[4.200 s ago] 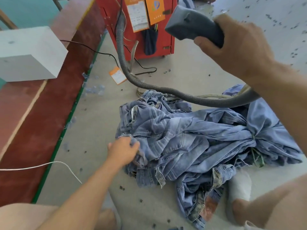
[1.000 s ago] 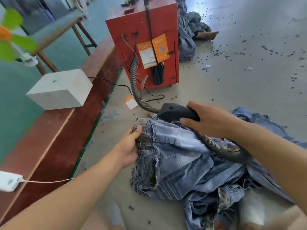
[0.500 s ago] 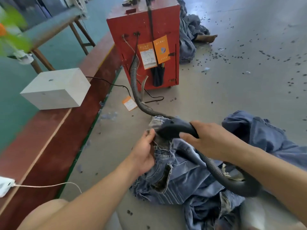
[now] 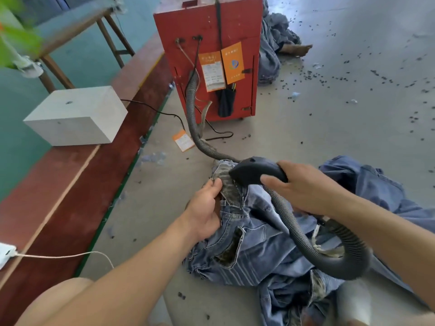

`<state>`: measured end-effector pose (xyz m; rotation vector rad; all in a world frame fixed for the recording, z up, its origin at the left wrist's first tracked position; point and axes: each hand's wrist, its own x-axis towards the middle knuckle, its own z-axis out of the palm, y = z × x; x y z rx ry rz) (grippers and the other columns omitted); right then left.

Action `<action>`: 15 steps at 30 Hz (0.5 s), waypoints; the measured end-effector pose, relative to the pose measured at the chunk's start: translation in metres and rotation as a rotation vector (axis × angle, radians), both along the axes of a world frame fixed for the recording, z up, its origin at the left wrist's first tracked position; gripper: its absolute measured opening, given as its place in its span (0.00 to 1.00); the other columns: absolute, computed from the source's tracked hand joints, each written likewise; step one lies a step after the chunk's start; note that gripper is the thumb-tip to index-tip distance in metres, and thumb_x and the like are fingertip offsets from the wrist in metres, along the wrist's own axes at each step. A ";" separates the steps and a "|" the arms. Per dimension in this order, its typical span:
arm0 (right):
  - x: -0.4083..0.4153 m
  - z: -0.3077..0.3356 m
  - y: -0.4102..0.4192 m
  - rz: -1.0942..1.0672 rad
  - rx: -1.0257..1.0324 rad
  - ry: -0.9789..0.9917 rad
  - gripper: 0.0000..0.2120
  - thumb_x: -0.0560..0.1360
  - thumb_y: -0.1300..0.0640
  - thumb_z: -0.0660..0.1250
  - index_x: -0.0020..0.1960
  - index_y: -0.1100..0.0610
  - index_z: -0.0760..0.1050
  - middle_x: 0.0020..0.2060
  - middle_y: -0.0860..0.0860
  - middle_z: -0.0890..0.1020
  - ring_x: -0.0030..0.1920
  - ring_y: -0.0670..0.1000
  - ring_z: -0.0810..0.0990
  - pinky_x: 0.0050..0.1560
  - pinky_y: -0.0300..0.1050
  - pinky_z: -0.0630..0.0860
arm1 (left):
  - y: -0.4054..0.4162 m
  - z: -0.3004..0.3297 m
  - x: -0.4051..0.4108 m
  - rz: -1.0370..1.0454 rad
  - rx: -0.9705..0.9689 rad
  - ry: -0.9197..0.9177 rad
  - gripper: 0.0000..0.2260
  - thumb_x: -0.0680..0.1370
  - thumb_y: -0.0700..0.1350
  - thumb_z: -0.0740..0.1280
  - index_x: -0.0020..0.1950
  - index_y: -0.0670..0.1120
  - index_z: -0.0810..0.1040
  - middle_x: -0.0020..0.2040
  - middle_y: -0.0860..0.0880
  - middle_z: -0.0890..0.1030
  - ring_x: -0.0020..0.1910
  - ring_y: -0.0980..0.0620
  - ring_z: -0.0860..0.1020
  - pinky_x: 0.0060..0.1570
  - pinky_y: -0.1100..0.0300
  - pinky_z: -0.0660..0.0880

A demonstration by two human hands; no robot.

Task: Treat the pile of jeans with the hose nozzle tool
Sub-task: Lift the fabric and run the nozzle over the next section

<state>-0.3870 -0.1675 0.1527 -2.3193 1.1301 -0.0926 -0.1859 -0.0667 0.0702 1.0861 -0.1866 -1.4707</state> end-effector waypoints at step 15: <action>-0.019 0.008 -0.016 0.049 0.099 -0.042 0.14 0.80 0.37 0.64 0.45 0.47 0.72 0.27 0.42 0.80 0.23 0.44 0.78 0.23 0.36 0.71 | -0.006 0.000 0.004 -0.014 0.011 -0.026 0.10 0.87 0.42 0.53 0.62 0.44 0.73 0.57 0.36 0.81 0.54 0.39 0.80 0.57 0.41 0.78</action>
